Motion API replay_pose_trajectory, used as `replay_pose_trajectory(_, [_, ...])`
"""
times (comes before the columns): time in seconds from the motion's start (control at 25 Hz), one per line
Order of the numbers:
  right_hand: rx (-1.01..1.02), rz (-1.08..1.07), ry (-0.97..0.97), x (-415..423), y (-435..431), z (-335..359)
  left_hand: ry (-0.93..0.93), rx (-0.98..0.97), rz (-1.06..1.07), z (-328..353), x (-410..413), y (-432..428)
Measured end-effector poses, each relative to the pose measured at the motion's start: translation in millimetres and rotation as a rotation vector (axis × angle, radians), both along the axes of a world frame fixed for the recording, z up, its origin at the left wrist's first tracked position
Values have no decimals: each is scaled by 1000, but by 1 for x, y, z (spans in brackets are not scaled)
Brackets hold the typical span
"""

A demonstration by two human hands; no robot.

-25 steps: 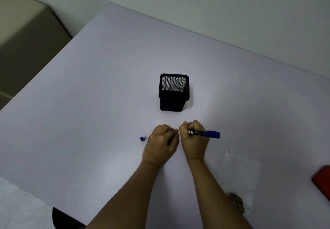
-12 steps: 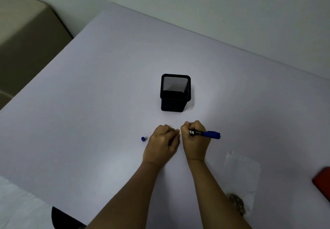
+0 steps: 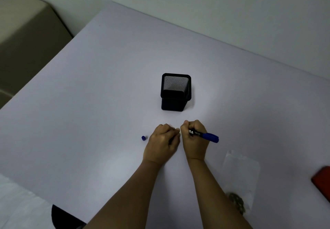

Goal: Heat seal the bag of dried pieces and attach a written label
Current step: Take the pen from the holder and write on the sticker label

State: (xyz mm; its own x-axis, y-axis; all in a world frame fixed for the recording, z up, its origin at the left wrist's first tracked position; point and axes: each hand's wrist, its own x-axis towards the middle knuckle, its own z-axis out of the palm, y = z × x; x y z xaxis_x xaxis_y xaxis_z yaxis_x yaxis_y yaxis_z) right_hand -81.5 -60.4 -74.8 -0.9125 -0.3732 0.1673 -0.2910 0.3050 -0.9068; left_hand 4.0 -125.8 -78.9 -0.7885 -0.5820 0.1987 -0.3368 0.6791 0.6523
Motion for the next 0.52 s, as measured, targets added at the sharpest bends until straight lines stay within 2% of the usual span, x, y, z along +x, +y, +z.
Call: replay_pose_trajectory(0.52, [-5,-35,13,-1,0,-5,17,1,4,2,-1,-1])
